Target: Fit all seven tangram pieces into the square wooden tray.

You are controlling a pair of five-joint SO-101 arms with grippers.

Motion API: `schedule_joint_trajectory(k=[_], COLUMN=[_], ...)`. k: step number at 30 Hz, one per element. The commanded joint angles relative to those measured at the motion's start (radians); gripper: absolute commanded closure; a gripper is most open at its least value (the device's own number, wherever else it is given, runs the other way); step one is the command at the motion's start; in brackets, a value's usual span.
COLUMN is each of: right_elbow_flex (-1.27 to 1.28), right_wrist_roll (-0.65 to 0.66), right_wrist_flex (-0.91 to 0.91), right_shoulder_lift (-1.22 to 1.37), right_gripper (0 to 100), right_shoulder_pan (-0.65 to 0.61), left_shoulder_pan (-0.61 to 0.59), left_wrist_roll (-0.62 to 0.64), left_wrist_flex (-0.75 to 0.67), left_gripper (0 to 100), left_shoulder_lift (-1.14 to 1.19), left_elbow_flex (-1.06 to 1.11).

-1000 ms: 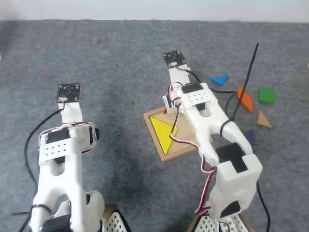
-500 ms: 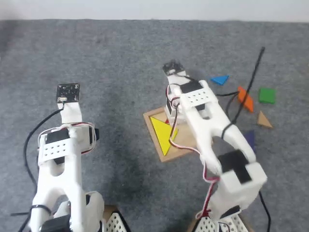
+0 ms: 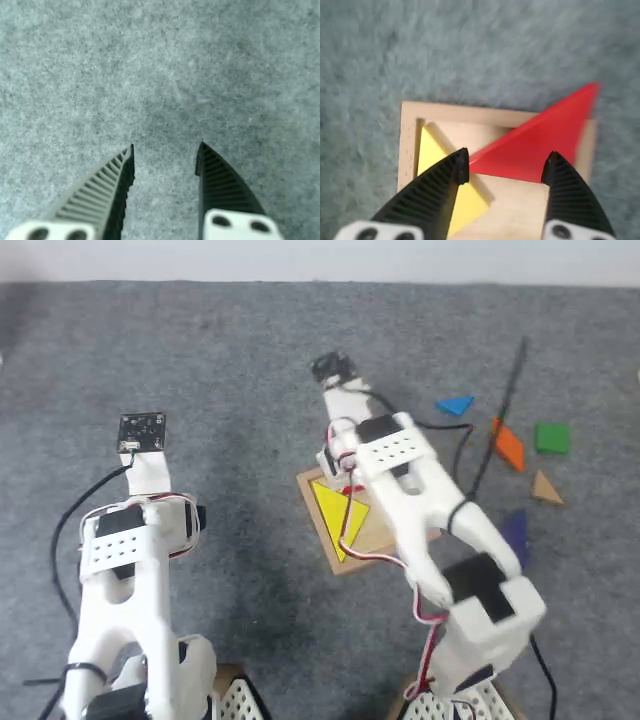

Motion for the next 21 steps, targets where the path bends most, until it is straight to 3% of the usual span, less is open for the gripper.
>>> schedule_joint_trajectory(k=[1,14,21], right_elbow_flex=[-0.075,-0.095,-0.091], right_wrist_roll=[-0.008,-0.012,-0.124], right_wrist_flex=[0.039,0.140,0.059], right_shoulder_lift=[0.033,0.048,-0.004], right_gripper=[75.3,75.3,75.3], right_shoulder_pan=[-0.005,0.073,0.127], left_shoulder_pan=[0.008,0.008,0.008], left_wrist_roll=[-0.006,-0.006,-0.006], left_wrist_flex=[-0.017,-0.017,-0.017], left_gripper=[80,80,80], left_shoulder_lift=[-0.026,-0.026,-0.026], left_elbow_flex=[-0.004,-0.004,-0.004])
